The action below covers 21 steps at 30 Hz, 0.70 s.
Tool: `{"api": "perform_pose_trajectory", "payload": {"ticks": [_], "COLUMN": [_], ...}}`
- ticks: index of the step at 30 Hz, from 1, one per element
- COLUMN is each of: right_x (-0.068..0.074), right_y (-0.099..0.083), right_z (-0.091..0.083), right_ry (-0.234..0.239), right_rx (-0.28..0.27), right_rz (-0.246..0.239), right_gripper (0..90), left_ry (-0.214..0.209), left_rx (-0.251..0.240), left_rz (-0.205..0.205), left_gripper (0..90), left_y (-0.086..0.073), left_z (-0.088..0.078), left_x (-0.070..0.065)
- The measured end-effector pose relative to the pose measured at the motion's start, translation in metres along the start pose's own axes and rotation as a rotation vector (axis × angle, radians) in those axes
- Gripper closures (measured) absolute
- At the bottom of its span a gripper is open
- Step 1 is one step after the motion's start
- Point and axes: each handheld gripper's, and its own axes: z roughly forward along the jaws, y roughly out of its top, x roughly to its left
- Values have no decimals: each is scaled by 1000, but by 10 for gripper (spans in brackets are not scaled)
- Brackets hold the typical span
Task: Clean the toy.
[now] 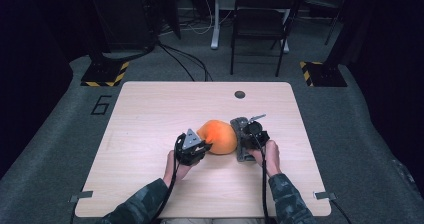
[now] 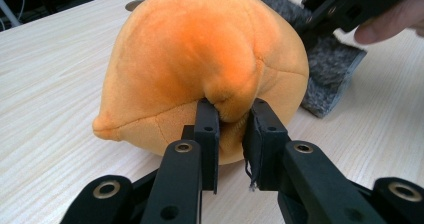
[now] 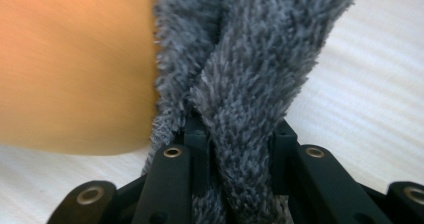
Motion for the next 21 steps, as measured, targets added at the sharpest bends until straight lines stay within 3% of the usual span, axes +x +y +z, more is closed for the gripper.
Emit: {"api": "perform_pose_trajectory", "payload": {"ticks": [5, 9, 10, 11, 12, 13, 18, 21], "right_x": [-2, 1, 1, 3, 14, 14, 43, 53], "right_y": [1, 11, 11, 13, 18, 18, 23, 25], "right_z": [-4, -35, -35, -42, -55, -55, -69, -63], "right_ry": [-1, 28, 28, 53, 80, 80, 156, 136], "right_rx": [2, -120, -120, -155, -209, -209, -264, -252], "right_rz": [0, 9, 9, 2, -15, -15, -96, -136], "right_gripper": [704, 706, 706, 706, 706, 706, 706, 705], "left_ry": [-6, -6, -2, -6, -4, -4, -5, -6], "left_rx": [-9, -9, -12, -5, -3, -3, -5, 2], "left_rz": [4, -9, -7, -8, -6, -6, 11, 9], "left_gripper": [769, 768, 768, 768, 767, 767, 767, 768], "left_y": [1, -1, -1, -1, -1, -1, 0, -1], "left_z": [0, 0, 0, -1, -1, -1, 0, 0], "left_x": [-1, 1, 1, 1, 1, 1, -2, 0]}}
